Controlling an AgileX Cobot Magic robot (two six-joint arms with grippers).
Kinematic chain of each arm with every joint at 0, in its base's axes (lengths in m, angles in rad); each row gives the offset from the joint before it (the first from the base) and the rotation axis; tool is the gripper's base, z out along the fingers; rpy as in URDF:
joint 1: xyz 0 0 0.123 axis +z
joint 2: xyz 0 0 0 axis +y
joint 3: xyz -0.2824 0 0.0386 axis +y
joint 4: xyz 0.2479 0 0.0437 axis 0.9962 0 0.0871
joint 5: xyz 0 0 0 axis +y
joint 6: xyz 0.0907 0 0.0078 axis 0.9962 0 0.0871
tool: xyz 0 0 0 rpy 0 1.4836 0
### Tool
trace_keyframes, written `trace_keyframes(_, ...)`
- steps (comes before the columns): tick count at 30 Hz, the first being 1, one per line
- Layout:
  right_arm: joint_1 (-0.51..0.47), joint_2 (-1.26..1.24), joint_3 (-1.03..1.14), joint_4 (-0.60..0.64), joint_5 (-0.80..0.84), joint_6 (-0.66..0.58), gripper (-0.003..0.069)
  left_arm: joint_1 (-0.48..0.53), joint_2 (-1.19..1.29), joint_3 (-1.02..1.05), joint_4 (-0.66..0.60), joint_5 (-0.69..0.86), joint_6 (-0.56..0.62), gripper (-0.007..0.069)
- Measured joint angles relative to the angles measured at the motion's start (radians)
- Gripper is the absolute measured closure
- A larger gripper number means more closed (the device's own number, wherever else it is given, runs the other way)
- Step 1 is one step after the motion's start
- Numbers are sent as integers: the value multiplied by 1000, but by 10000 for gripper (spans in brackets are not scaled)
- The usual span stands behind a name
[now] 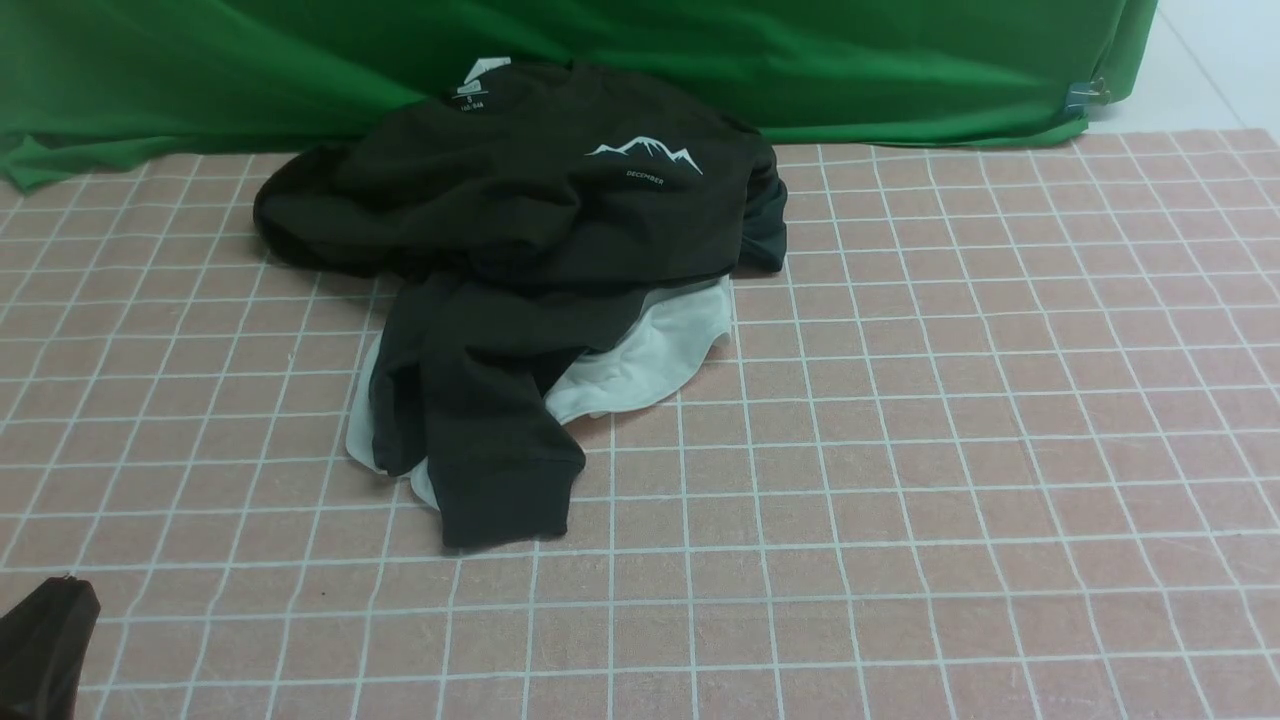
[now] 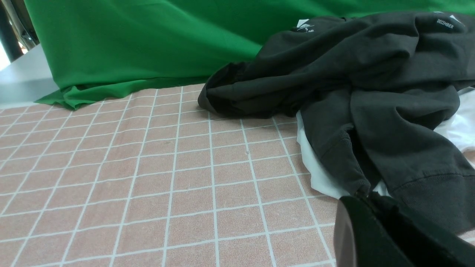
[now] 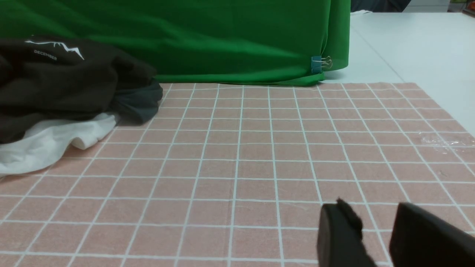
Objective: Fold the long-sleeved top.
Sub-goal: Spread the long sleeves with your arms and place them on the tabletop
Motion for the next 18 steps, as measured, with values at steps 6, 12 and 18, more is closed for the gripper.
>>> trace_keyframes(6,0,0,0,0,0,0,418,0,0,0,-9,-45,0,603)
trace_keyframes(12,0,0,0,0,0,0,418,0,0,0,-308,-260,-93,603)
trace_keyframes(18,0,0,0,0,0,0,417,0,0,0,-397,-382,-267,603)
